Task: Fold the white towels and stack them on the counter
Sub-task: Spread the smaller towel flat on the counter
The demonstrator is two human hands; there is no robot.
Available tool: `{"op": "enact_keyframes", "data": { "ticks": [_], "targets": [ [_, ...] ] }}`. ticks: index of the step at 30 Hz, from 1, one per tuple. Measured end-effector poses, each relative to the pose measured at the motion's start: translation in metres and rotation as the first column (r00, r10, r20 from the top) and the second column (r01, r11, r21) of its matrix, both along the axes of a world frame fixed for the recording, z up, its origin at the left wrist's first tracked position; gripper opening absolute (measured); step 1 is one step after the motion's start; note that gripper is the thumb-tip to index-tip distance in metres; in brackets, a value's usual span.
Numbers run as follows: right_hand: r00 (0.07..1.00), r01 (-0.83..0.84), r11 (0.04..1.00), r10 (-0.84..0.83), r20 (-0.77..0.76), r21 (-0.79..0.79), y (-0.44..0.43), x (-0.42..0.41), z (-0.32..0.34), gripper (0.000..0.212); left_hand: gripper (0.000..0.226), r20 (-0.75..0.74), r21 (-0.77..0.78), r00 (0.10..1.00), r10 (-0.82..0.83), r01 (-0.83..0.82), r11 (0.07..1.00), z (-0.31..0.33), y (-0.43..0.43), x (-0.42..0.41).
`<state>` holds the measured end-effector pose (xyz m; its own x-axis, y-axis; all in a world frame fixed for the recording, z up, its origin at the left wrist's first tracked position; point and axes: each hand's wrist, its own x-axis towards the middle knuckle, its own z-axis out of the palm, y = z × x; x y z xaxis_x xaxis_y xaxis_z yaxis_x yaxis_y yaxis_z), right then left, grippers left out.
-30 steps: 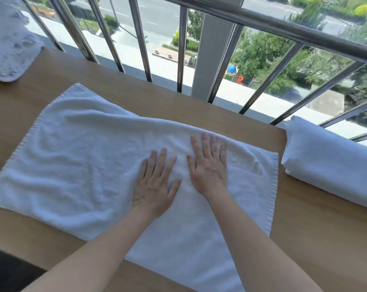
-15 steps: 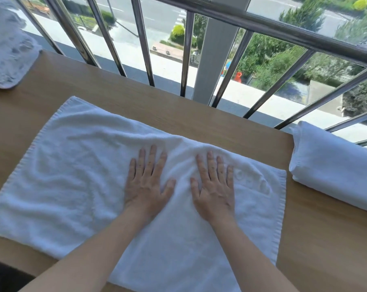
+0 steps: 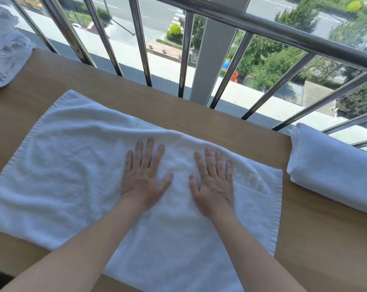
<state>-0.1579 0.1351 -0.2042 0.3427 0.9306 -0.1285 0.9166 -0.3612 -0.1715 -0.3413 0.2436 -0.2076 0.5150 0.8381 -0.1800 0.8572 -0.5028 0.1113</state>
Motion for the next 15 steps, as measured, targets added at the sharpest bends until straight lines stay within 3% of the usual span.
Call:
{"op": "enact_keyframes", "data": {
  "ticks": [5, 10, 15],
  "targets": [
    [1.000, 0.006, 0.997, -0.008, -0.026, -0.079, 0.032, 0.011, 0.007, 0.066, 0.084, -0.031, -0.031, 0.996, 0.085, -0.086, 0.996, 0.005, 0.010, 0.017],
    [0.998, -0.007, 0.999, 0.009, -0.068, 0.031, -0.018, -0.020, 0.008, 0.063, 0.082, 0.016, 0.010, 1.000, 0.010, -0.010, 1.000, 0.001, -0.031, -0.015],
    [0.989, 0.132, 0.965, -0.113, -0.096, 0.226, 0.005, -0.013, 0.022, 0.047, 0.082, 0.010, 0.010, 1.000, 0.006, -0.006, 1.000, 0.001, -0.031, -0.014]
  ]
}}
